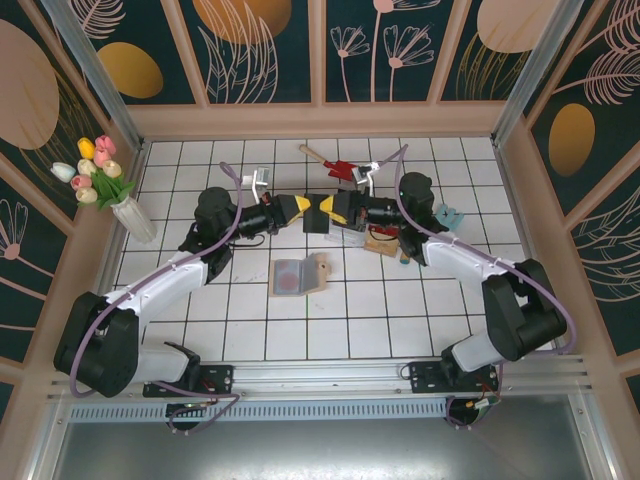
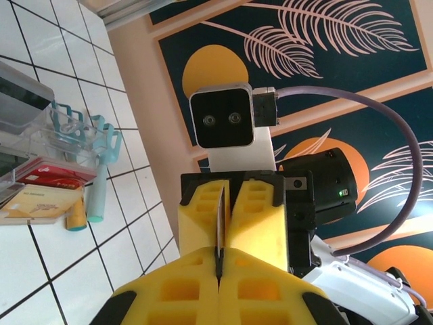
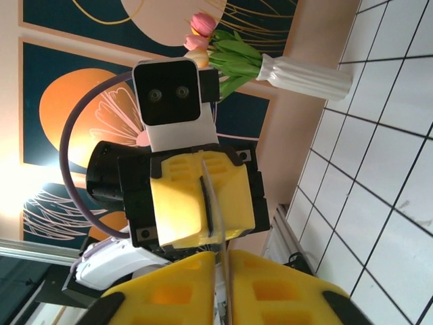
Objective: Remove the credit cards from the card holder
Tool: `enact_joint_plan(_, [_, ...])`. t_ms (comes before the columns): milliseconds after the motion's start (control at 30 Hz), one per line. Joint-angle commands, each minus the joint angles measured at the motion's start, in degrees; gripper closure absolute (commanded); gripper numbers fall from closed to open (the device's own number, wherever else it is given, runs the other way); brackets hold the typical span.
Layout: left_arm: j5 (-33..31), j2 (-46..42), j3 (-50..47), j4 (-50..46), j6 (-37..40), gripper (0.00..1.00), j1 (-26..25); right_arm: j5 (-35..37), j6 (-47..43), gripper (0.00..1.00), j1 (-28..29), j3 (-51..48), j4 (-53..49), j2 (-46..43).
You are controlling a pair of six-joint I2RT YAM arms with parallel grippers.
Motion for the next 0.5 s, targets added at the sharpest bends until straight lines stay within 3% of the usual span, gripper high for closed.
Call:
enact_joint_plan(0, [0.01, 0.78, 3.24, -3.89, 5.3, 1.0, -0.08, 0.54, -1.42, 0.98, 0.28, 2.34, 0.83, 1.6])
enact_joint_plan(33, [-0.6, 0.93, 3.84, -6.72, 7.04, 0.95, -0.08, 0.5, -2.62, 1.0, 0.18, 2.71, -0.58, 1.86])
enact_joint_plan(100, [-2.57, 1.37, 5.49, -13.46, 10.84, 0.74, 0.15, 1.3, -8.54, 1.0, -0.27, 4.05, -7.23, 1.57])
enact_joint_plan(267, [-11.47, 3.17, 9.11, -31.16, 21.66, 0.17, 1.01, 12.06, -36.67, 1.0, -1.76, 13.73, -41.06, 1.13])
enact_joint_plan(367, [-16.07, 4.54, 9.53, -37.5, 26.71, 0.08, 2.25, 20.65, -49.33, 1.0, -2.21, 19.44, -54.29, 1.69])
enact_joint_plan(467, [-20.73, 4.78, 9.44, -41.49, 30.29, 0.02, 3.18, 27.96, -59.24, 1.0, -2.37, 22.43, -60.51, 1.47])
